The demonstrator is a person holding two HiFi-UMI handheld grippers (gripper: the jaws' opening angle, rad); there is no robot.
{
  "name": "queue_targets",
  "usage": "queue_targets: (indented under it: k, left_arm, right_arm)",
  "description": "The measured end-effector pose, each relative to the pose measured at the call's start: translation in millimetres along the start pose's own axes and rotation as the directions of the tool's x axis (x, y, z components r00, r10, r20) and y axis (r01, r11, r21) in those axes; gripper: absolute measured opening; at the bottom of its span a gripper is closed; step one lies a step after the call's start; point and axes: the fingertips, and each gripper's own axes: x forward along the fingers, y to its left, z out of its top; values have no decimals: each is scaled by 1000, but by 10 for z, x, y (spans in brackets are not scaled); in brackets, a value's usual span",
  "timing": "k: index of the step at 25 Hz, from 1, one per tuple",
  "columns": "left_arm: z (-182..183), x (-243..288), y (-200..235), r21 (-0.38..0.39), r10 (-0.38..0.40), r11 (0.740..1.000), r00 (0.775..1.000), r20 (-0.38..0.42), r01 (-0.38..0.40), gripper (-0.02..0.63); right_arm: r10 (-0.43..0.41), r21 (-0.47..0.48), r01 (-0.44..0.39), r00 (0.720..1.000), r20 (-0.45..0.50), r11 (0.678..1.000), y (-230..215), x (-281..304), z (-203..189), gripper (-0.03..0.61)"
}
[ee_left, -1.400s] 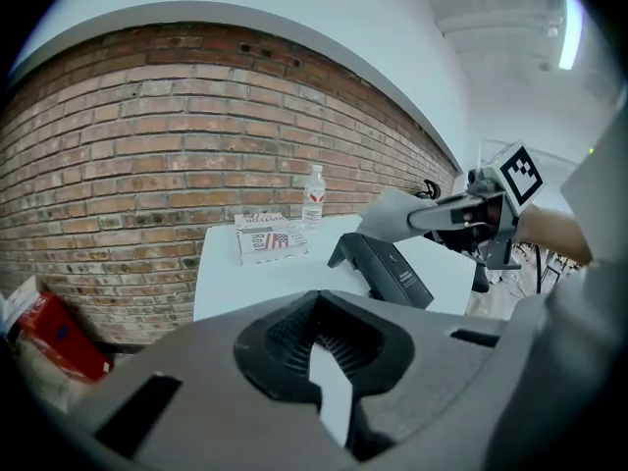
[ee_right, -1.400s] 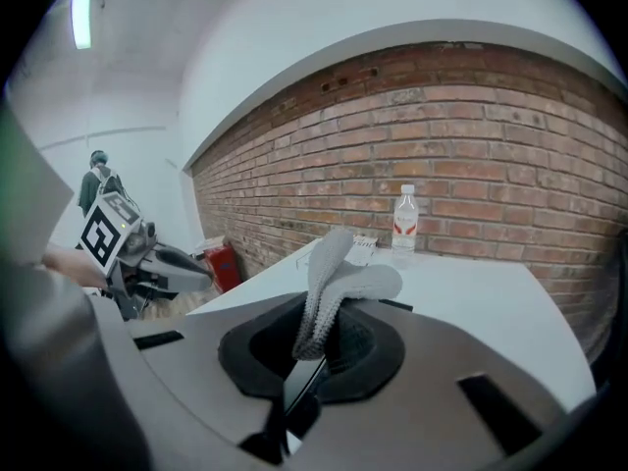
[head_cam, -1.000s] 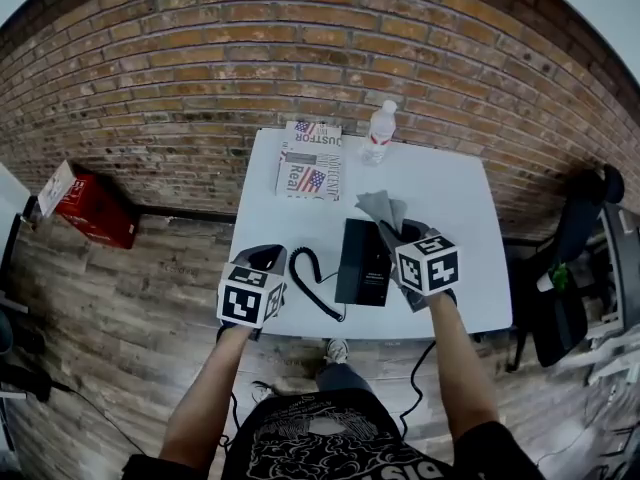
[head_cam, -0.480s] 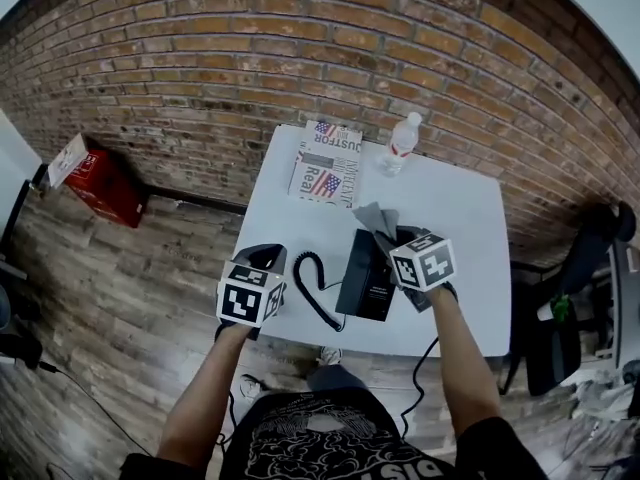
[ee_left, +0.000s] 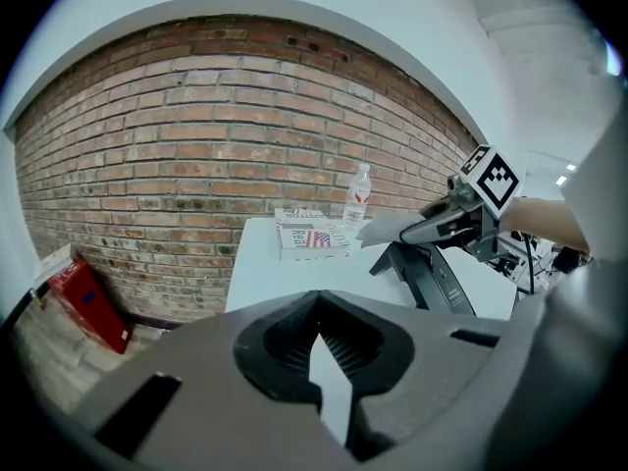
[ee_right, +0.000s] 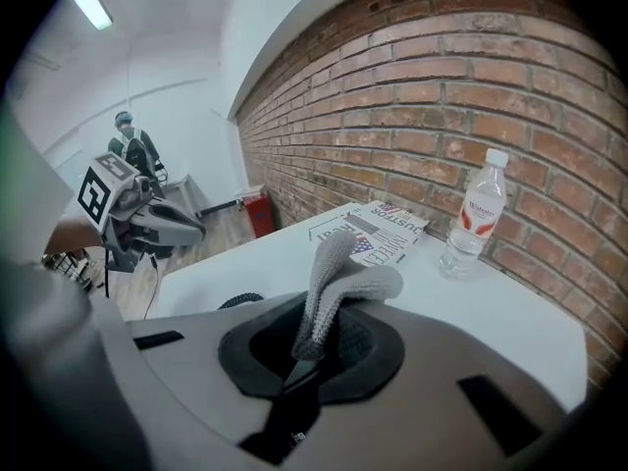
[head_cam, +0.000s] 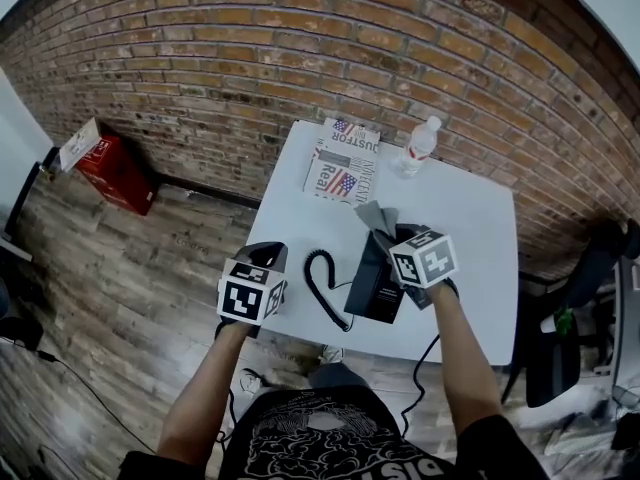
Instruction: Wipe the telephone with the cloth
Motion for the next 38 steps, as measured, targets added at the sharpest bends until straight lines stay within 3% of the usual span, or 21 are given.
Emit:
queue_targets:
  k: [12,25,38]
  left_arm:
    - [-103,-114,129,-27,23,999,1000,0,-23,6]
    - [-196,-244,170,-18,17,1000,1000,-2,-17,6]
    - [-310,-371,141,21,-27,999,999,-19,28,6]
  right_arm:
    - [35,-40,-36,999,-12,999,230,190,98,11]
    - [39,-56,-41,998,-42,998,528,267,-77,11]
    - [14,17,-13,999,-42,1000,791,219,-354,11]
